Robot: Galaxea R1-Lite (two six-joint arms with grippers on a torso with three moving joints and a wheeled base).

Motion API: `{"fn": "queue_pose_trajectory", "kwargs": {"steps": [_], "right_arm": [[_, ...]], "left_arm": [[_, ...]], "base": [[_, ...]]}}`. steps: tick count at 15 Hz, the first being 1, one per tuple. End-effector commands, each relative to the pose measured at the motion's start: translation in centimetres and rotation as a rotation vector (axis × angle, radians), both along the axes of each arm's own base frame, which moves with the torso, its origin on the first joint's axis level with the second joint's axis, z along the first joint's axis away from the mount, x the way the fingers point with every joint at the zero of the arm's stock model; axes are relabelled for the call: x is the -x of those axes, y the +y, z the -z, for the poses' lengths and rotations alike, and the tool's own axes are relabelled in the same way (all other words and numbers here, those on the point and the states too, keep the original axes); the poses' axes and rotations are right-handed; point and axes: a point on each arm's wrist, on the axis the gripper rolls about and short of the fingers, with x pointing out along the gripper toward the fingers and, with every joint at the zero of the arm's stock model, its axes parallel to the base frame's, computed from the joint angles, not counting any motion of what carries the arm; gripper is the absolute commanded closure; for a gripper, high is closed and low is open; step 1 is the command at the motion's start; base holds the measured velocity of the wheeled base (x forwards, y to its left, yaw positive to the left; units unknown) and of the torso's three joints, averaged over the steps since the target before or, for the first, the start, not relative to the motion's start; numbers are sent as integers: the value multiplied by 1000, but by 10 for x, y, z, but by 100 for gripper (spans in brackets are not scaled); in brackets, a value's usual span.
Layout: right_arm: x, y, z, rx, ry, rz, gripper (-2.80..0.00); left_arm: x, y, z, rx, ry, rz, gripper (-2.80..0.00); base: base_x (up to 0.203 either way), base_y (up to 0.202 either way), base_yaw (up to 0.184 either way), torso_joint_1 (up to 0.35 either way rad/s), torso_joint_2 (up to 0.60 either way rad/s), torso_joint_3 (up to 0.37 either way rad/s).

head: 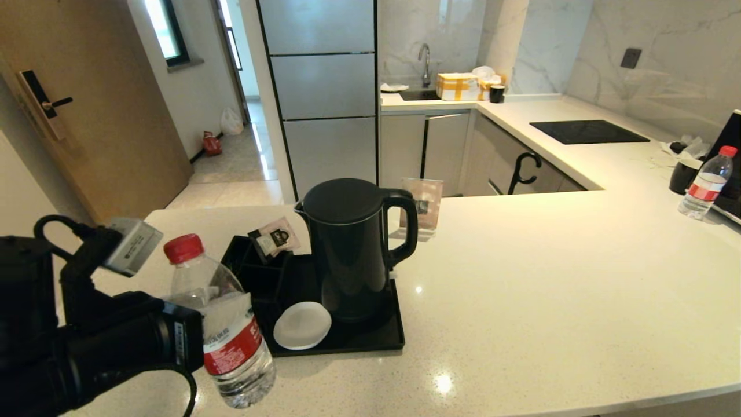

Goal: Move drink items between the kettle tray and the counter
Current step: Return the bottled water to its original position

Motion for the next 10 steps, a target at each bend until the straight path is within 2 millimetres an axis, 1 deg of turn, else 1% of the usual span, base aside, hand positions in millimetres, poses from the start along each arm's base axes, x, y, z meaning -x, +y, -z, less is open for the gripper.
{"fn": "queue_pose_trajectory", "kwargs": {"steps": [1, 4, 5, 6, 9, 10], "right_arm": [[0, 0, 0, -1, 1, 0, 0], [0, 0, 0, -1, 1, 0, 0], [0, 0, 0, -1, 1, 0, 0], [0, 0, 0, -1, 1, 0, 0], [0, 0, 0, -1, 1, 0, 0], [0, 0, 0, -1, -1, 0, 0]], "left_arm": [[-7, -3, 6, -14, 33, 0, 0], [-7, -3, 6, -16, 30, -2, 0], [-13, -5, 6, -18, -1, -28, 0], [-25, -10, 10, -29, -21, -58, 0], [-76, -31, 45, -119, -24, -147, 0], [-90, -37, 50, -136, -55, -188, 0]], "base": [[0, 0, 0, 0, 0, 0], [0, 0, 0, 0, 0, 0], [0, 0, 0, 0, 0, 0], [0, 0, 0, 0, 0, 0], [0, 0, 0, 0, 0, 0], [0, 0, 0, 0, 0, 0]]}}
